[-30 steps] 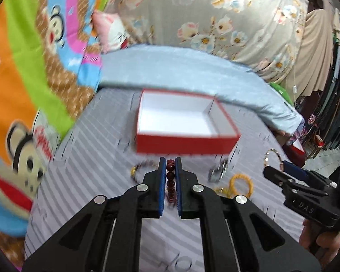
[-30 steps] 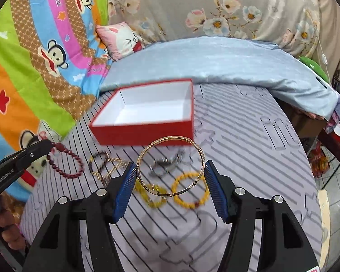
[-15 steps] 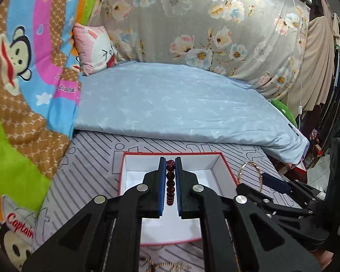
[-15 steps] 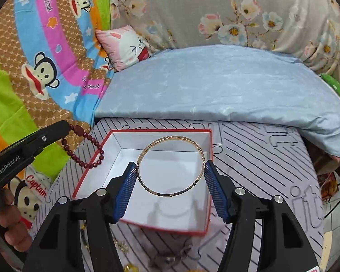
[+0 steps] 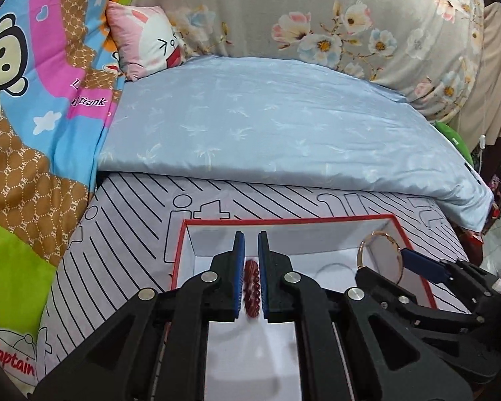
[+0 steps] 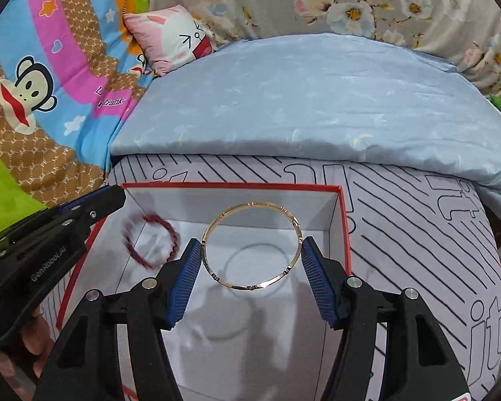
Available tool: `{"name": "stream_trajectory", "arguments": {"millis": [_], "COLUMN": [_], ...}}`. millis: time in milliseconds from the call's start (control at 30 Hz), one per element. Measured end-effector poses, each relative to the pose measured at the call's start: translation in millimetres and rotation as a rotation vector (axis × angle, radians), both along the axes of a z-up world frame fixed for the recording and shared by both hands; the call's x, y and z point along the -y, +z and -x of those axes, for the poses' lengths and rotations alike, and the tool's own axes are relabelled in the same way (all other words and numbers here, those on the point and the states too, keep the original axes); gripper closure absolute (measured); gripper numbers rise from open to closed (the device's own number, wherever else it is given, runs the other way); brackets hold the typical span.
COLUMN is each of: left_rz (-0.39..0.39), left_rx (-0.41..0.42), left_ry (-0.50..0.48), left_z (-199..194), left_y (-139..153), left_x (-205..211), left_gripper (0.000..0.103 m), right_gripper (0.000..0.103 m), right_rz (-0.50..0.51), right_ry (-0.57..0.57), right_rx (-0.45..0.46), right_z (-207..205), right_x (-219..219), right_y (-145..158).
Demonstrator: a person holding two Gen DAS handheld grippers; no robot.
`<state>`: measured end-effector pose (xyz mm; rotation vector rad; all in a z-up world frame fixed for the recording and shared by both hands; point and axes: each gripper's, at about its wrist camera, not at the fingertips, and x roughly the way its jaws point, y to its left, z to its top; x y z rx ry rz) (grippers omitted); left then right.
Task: Organize jewelry
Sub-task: 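Carry both bracelets into the red box and open both tools, then move both tools back toward the remaining jewelry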
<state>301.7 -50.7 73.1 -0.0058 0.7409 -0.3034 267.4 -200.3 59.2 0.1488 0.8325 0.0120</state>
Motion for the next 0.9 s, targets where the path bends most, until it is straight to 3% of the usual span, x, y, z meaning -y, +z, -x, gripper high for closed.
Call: {"name": "stream_trajectory", "arguments": {"millis": [67, 133, 200, 433, 533, 633, 900], "left_rz": [-0.016, -0.018, -0.028, -0.055, -0.041, -0.035, -0.017], "left_rx": [-0.005, -0.005, 0.009, 0.046, 0.068, 0.084, 0.031], "left_ry": [0.017, 0.032, 0.044, 0.048, 0.051, 0.055, 0.082], "left_z": [-2.6, -0.9, 4.4, 41.2, 68.4, 97.5, 165.9], "left_y": [-2.1, -2.3, -0.6, 16.1, 25.8, 30.6, 2.7], "left_x": [-0.3, -2.4, -4.8, -11.6, -20.6, -29.2, -54.2], "left_gripper": [0.088, 0.072, 0.066, 0.065, 0.054, 0.052, 0.048], "right_gripper": [0.039, 0.036, 0.036, 0.035, 0.035, 0.035, 0.035], "right_rz": [0.019, 0.024, 0.016, 0.049, 0.051, 0.074, 0.071], "right_ry": [-0.01, -0.018, -0.017, -0.026, -0.035, -0.054, -0.113], "right_rx": [0.015, 0.027, 0.037, 0.093, 0.111, 0.12, 0.053], "right_z": [1.2, 4.6, 11.9, 58.9, 89.7, 119.9, 199.8], "right_x": [-0.7, -0.5, -0.7, -8.8, -6.8, -1.7, 17.3], "right_y": [2.8, 5.9, 9.5, 29.8, 35.7, 36.7, 9.3]}}
